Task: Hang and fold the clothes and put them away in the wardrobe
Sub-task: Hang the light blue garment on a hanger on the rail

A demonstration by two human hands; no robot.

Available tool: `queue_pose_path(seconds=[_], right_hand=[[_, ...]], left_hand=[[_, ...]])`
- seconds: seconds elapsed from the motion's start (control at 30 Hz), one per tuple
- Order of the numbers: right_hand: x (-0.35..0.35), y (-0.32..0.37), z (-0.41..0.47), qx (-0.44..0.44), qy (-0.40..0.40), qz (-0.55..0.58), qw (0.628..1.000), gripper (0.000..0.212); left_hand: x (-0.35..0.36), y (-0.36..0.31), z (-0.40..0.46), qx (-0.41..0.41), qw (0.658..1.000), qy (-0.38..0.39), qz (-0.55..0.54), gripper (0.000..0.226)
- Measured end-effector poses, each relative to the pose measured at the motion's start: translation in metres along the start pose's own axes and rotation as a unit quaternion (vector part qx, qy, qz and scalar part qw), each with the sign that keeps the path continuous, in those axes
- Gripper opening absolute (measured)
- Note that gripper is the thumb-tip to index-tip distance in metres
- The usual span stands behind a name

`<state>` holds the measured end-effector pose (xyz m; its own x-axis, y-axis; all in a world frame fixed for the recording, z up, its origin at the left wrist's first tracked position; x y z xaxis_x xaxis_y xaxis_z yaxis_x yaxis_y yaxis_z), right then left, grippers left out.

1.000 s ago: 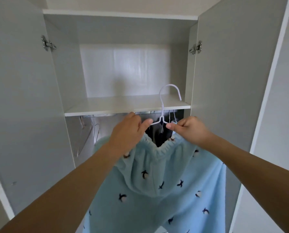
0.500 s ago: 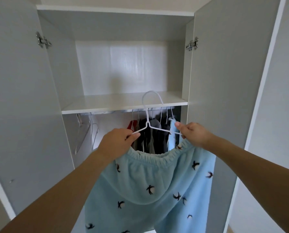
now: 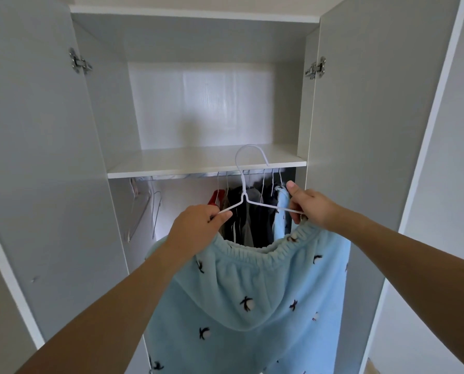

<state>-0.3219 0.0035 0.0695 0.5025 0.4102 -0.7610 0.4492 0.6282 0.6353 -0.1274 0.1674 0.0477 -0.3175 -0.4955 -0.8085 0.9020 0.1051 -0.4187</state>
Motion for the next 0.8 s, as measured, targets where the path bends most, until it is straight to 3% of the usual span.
queue_pose_path(seconds=[0.37, 0.6, 0.8], right_hand=[[-0.014, 0.003, 0.002, 0.015, -0.040, 0.031, 0.999, 0.081], [0.003, 0.002, -0.004, -0.037, 0.056, -0.034, 0.997, 0.060], [0.000, 0.010, -0.006, -0.096, -0.013, -0.052, 0.994, 0.062]], left_hand=[[-0.007, 0.002, -0.008, -0.019, 0.998, -0.041, -0.043, 0.054], [-0.008, 0.004, -0.009, -0.030, 0.999, -0.041, -0.021, 0.052], [-0.021, 0.028, -0.009, -0.092, 0.995, 0.037, 0.032, 0.048]])
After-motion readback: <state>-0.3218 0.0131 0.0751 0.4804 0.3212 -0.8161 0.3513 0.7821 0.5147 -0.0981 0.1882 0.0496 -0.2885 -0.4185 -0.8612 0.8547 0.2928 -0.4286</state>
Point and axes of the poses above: each hand's wrist, its own z-axis towards the middle knuckle, its own x-axis out of the palm, y = z × x, the point moved 5 cm from there along z, towards the middle knuckle, and after that the axes turned 9 degrees about y, right-handed, at the moved point
